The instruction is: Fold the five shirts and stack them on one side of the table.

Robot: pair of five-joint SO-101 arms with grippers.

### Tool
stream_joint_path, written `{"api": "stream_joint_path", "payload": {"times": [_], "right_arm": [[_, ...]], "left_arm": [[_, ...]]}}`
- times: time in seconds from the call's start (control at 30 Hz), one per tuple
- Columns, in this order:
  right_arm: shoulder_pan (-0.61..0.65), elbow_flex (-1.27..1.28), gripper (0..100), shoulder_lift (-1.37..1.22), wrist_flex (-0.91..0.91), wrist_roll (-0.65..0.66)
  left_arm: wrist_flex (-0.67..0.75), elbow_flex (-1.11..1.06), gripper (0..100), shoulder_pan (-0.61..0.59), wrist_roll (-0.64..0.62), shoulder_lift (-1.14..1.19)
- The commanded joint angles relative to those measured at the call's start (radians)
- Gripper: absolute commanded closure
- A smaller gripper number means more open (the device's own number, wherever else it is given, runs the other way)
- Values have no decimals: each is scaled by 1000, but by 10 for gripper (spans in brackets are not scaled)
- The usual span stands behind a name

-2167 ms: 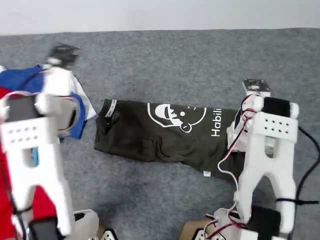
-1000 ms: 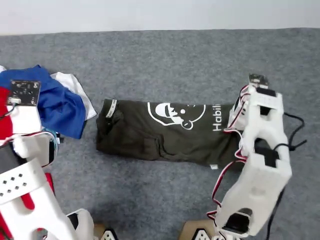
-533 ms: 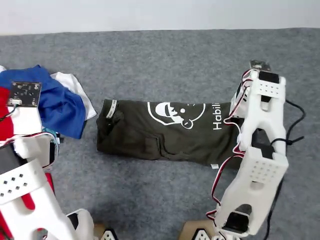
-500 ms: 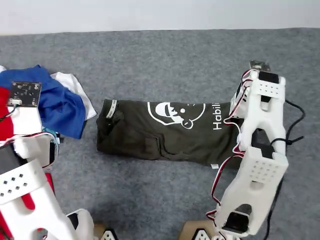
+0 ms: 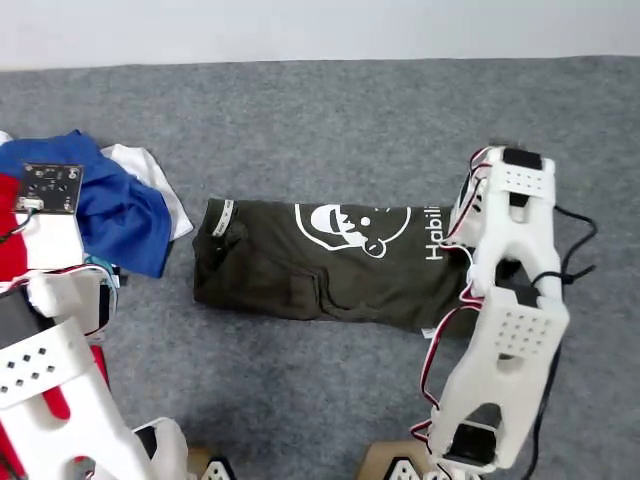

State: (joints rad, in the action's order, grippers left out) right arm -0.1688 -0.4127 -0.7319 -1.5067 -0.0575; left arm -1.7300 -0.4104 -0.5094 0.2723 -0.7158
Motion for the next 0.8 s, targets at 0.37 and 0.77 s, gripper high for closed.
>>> {"api": "stream_joint_path", "payload": {"times": [0.37,0.77], "right_arm": [[-22,-68,983,19,-21,-9],[-243,-69,989,101,-8,189]], "left_arm": [[-21,4,997,-5,-8,-25],[-21,7,997,-5,-8,-25]]}}
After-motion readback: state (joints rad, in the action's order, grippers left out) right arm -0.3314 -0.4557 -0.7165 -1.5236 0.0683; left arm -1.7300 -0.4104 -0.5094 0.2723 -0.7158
